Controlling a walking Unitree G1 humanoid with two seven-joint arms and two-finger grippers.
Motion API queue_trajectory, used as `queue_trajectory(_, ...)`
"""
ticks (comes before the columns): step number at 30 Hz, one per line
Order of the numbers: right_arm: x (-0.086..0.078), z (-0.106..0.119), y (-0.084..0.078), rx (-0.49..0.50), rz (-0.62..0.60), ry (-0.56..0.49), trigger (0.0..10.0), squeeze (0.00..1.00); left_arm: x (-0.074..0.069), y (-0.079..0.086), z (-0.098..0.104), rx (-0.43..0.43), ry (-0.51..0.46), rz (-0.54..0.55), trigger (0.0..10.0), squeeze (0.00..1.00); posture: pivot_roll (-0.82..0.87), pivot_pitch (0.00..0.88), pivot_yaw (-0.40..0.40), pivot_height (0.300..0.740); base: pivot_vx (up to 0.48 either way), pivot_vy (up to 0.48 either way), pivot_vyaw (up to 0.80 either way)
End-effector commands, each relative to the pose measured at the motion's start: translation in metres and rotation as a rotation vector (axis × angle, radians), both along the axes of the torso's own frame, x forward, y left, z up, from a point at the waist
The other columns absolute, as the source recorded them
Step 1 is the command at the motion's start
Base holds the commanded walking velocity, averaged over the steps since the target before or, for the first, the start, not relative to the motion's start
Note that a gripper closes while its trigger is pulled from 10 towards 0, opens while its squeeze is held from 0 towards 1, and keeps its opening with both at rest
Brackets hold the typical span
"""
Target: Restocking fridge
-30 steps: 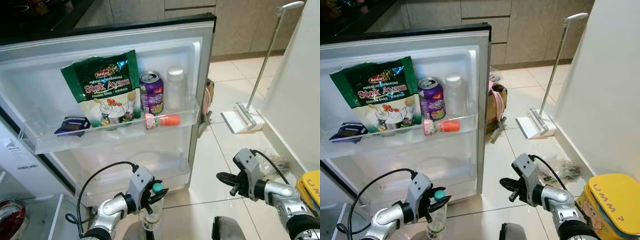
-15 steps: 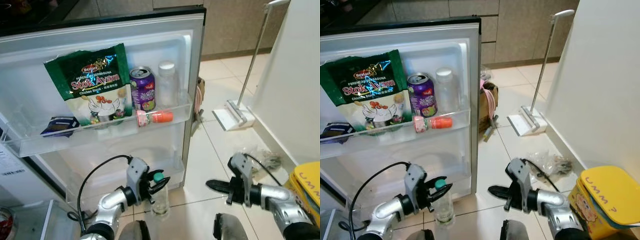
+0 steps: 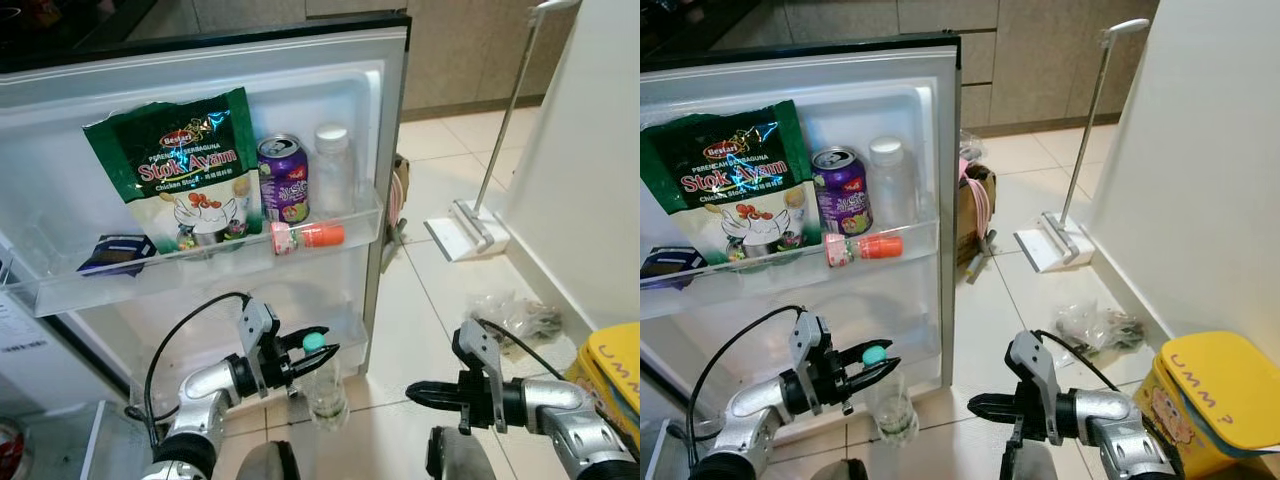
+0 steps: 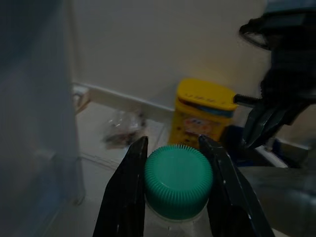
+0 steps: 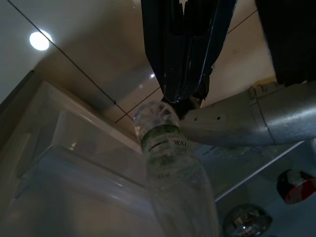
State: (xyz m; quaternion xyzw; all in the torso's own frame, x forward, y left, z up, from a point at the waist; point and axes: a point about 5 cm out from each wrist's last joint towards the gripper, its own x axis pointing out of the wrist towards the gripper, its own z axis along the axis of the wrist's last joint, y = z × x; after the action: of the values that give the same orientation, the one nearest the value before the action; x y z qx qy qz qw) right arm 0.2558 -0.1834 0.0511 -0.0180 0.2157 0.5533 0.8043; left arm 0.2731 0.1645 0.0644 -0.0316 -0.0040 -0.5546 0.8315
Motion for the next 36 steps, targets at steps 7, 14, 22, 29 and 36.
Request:
queue_trajectory(7, 0.000, 0.004, -0.008, 0.007, -0.031, -0.009, 10.0, 0.00, -0.008, 0.010, 0.023, -0.047, -0.010, -0.169, 10.0, 0.00, -0.05, 0.000, -0.013, 0.417, 0.000, 0.000, 0.00)
queue_trajectory(14, -0.003, 0.008, -0.003, 0.069, -0.030, 0.007, 10.0, 0.00, 0.002, 0.010, 0.048, -0.150, -0.077, -0.115, 10.0, 0.00, -0.05, 0.000, -0.012, 0.417, 0.000, 0.000, 0.00)
queue_trajectory(22, -0.007, 0.008, -0.001, 0.071, -0.029, 0.013, 10.0, 0.00, 0.013, 0.015, 0.063, -0.181, -0.141, -0.003, 10.0, 0.00, -0.05, 0.000, -0.011, 0.417, 0.000, 0.000, 0.00)
queue_trajectory(29, -0.011, 0.006, 0.000, 0.063, -0.028, 0.027, 10.0, 0.00, 0.026, 0.022, 0.074, -0.201, -0.192, 0.159, 10.0, 0.00, -0.06, 0.000, -0.010, 0.417, 0.000, 0.000, 0.00)
queue_trajectory(36, -0.015, 0.004, -0.003, 0.047, -0.030, 0.043, 10.0, 0.00, 0.019, 0.024, 0.079, -0.242, -0.146, 0.071, 10.0, 0.00, -0.06, 0.000, -0.009, 0.417, 0.000, 0.000, 0.00)
